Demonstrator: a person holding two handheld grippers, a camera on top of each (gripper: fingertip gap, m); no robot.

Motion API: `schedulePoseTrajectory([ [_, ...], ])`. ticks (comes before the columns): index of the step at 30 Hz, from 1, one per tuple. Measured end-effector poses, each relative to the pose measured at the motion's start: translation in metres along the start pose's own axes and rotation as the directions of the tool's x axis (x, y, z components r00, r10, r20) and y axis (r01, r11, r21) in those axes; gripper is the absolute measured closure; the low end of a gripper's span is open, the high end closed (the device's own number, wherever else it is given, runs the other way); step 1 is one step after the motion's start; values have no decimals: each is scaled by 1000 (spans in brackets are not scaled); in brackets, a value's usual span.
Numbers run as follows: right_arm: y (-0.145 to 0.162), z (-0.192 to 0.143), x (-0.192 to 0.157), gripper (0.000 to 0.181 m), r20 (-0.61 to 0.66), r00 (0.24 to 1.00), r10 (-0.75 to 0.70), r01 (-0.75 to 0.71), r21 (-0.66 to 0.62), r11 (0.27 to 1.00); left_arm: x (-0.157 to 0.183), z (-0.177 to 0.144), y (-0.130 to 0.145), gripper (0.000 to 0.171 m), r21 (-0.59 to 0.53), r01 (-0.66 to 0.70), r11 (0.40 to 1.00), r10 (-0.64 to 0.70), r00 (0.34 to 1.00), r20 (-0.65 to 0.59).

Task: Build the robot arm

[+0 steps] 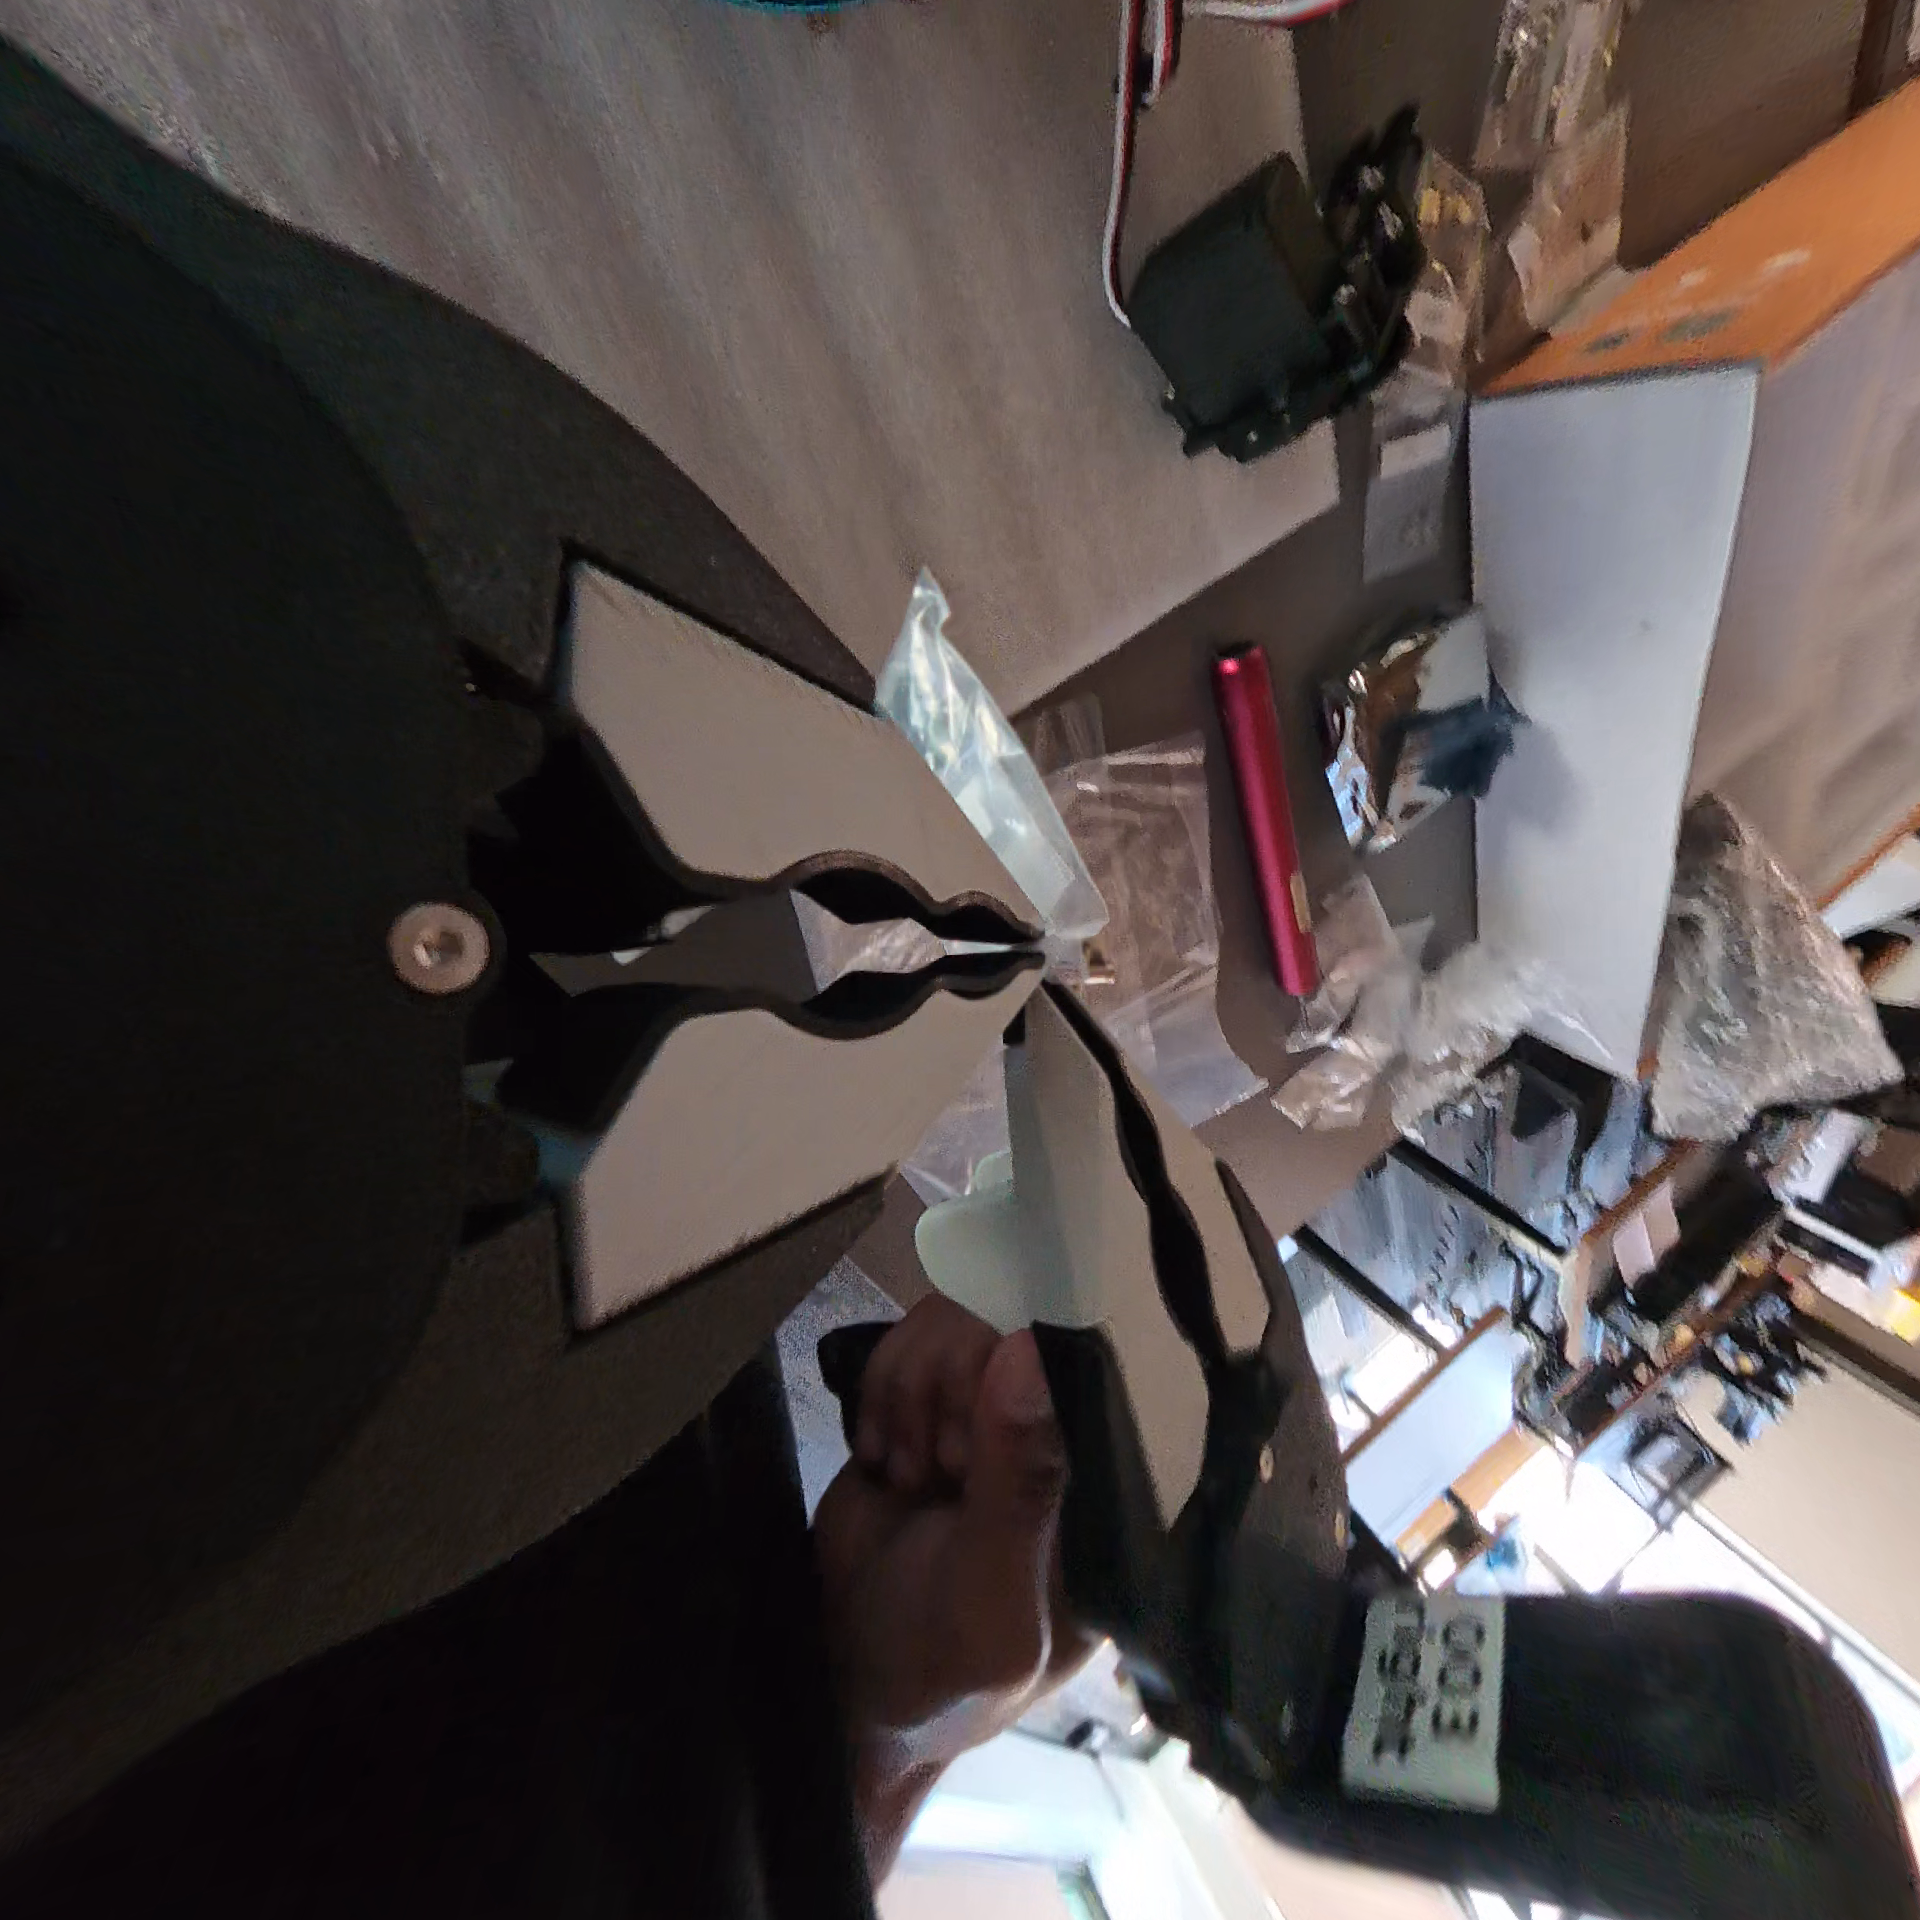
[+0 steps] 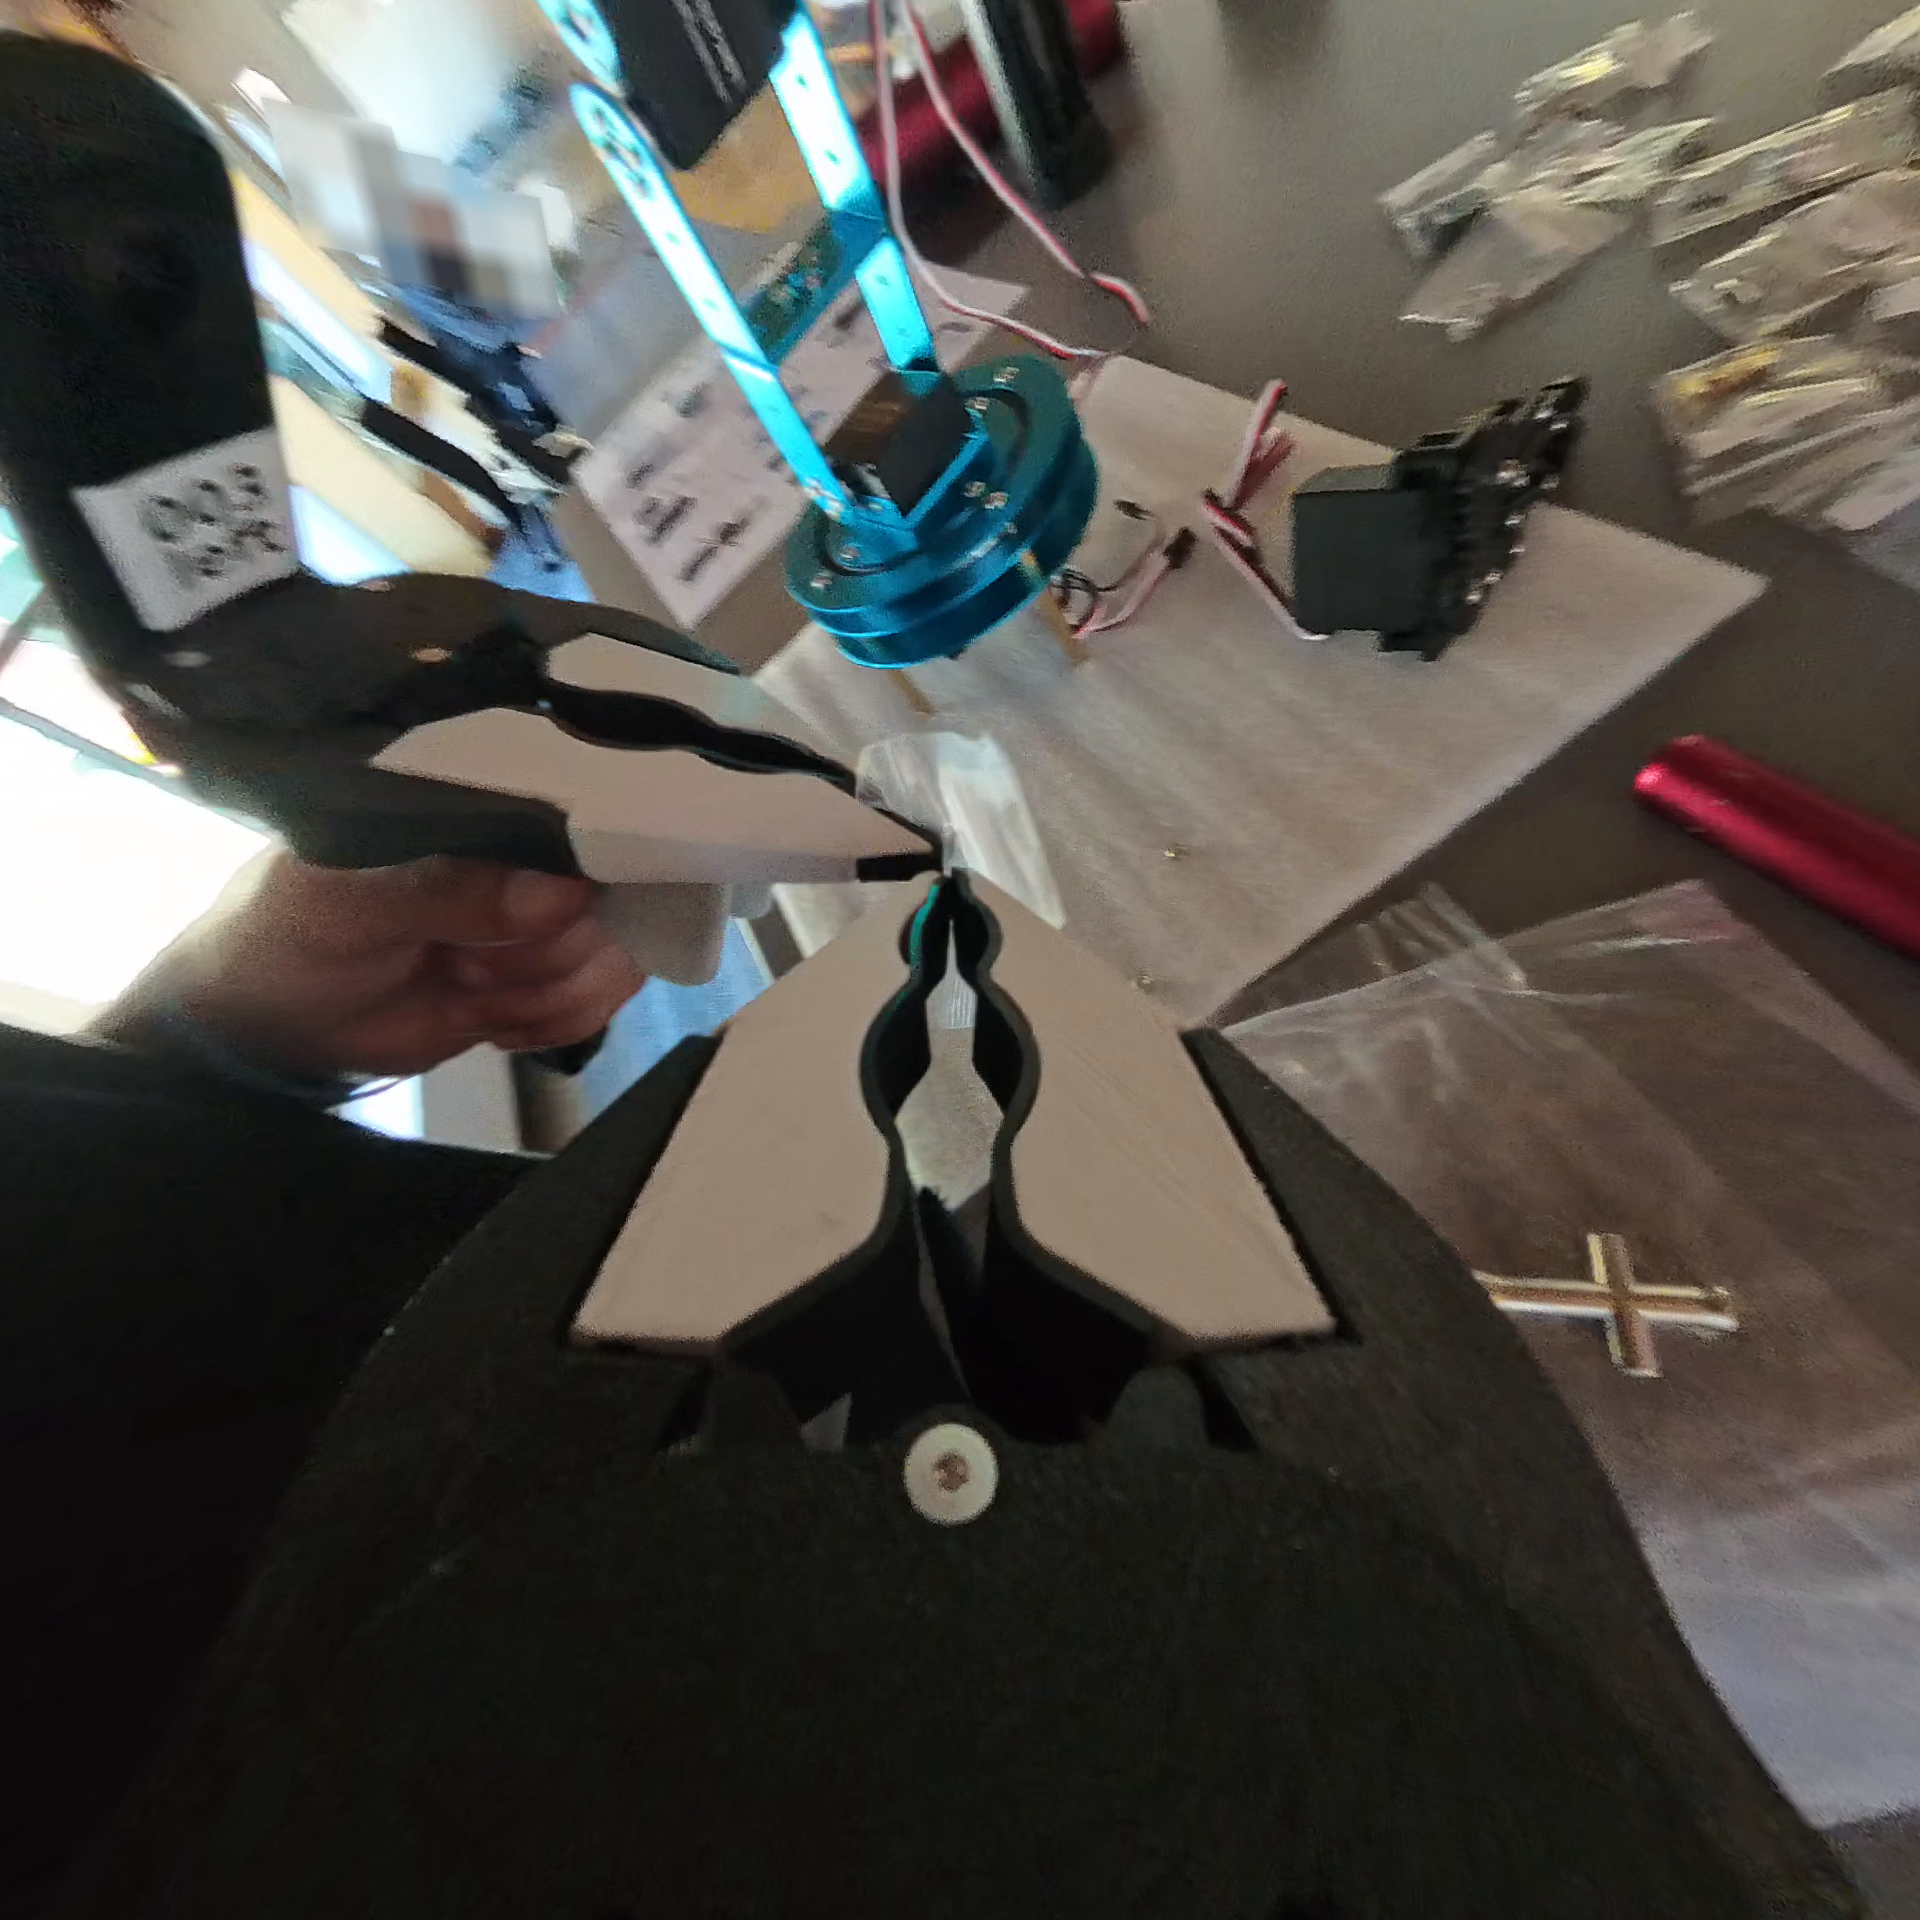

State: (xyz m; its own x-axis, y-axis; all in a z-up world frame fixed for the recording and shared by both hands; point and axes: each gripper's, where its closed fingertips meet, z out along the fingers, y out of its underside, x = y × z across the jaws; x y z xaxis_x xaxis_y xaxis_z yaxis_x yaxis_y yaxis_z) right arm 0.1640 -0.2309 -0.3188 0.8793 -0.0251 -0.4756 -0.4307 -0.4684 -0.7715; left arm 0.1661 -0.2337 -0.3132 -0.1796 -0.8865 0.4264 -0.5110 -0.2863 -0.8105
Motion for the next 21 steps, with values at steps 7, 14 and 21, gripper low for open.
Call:
schedulePoseTrajectory([
  [7, 13, 9, 15, 181, -167, 980, -109, 101, -54, 993, -12, 10, 15, 171, -46, 119, 992, -115, 990, 80],
  [14, 13, 7, 19, 181, -234, 956, -178, 168, -60, 984, -12, 13, 18, 171, -72, 192, 979, -182, 975, 128],
  [21, 22, 6, 20, 181, -190, 978, -88, 87, -13, 996, -10, 14, 27, 171, -114, 187, 976, -166, 972, 166],
])
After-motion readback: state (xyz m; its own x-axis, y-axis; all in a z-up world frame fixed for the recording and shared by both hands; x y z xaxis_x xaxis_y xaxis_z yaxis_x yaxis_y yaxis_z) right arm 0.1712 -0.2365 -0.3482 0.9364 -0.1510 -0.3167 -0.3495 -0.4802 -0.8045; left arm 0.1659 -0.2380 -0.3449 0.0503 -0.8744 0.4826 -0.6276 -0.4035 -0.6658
